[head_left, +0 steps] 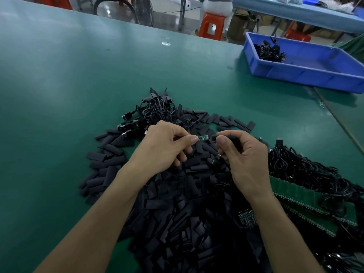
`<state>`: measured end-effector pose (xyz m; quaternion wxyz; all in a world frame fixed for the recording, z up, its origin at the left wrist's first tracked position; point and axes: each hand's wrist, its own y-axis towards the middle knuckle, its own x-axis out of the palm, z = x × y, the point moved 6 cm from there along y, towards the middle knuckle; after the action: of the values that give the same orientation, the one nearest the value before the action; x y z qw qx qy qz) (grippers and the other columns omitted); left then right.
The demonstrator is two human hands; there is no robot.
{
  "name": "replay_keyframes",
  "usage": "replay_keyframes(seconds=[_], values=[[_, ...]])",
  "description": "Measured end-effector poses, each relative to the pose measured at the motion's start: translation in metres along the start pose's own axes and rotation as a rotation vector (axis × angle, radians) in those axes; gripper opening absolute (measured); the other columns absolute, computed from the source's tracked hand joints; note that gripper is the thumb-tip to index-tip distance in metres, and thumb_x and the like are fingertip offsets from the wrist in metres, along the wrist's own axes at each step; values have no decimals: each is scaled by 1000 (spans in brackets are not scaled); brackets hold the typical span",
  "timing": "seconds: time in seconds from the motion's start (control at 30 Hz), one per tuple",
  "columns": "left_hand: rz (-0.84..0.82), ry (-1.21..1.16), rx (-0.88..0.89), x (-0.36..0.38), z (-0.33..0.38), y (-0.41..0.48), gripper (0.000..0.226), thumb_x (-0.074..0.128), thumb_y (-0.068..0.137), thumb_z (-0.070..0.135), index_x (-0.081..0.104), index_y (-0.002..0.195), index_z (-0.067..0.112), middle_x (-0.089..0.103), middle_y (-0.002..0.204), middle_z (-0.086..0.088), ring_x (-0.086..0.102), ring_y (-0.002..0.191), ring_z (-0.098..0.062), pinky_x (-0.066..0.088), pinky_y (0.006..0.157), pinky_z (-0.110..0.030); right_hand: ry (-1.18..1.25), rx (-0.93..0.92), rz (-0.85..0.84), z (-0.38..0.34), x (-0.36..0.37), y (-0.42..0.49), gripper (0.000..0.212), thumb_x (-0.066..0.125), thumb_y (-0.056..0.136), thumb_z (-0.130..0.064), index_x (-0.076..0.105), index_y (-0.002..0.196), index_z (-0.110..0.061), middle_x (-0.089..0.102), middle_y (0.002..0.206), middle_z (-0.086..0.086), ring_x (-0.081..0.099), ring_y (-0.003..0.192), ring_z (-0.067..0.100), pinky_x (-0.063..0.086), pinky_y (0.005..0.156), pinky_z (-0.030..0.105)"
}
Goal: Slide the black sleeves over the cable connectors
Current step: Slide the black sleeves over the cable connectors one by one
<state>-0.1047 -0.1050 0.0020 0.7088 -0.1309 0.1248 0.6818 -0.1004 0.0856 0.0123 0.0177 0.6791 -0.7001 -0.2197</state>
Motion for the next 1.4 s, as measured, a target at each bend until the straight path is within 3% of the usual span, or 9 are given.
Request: replay_keyframes(seconds=[0.2,0.43,0.57,0.8,0.93,1.07,1.23,1.4], values=[[-12,-17,2,2,4,-1,24,71,93,31,73,72,20,73,66,2,64,49,-12,49,46,-17,3,-7,5,-5,1,1,9,69,85,-33,69,94,-34,72,78,-18,67,68,0,50,65,12],[-19,-30,5,2,3,-2,23,72,93,30,73,73,19,73,66,1,64,49,-11,49,46,-17,-62,15,-5,-2,-2,3,15,77,85,-27,70,94,-37,72,73,-13,64,65,2,53,64,20],[-36,-43,-1,1,3,-1,21,72,93,29,74,75,19,74,67,1,64,50,-11,48,47,-18,-59,31,-85,-1,-1,5,16,78,83,-28,71,95,-36,71,72,-20,62,62,-3,48,61,12],[-78,-130,-39,2,2,0,22,67,96,26,73,78,15,74,68,-1,60,49,-7,45,45,-16,62,103,-218,3,2,6,24,75,76,-39,74,98,-31,73,76,5,62,64,9,54,62,22],[-129,-175,-34,6,4,-2,22,68,96,25,74,75,20,73,67,-2,60,49,-7,45,44,-16,74,87,-300,-1,9,5,25,76,76,-38,74,99,-28,71,72,6,60,61,8,52,61,21],[-148,-187,-17,9,4,-2,20,66,97,23,74,79,18,74,68,-2,62,51,-7,46,46,-15,34,42,-244,-4,10,5,19,75,79,-38,74,96,-32,72,75,5,63,62,17,54,62,32],[-185,-247,24,9,4,-1,6,66,96,13,71,96,16,75,75,-2,68,60,-10,52,54,-18,64,26,-174,-3,10,3,10,72,89,-18,72,94,-27,72,75,4,64,62,9,54,60,21],[-83,-189,89,5,3,1,10,72,93,15,72,83,19,75,74,-3,69,62,-12,54,58,-20,90,15,-142,-5,9,1,13,74,89,-15,73,96,-26,73,75,2,67,62,12,55,61,23]])
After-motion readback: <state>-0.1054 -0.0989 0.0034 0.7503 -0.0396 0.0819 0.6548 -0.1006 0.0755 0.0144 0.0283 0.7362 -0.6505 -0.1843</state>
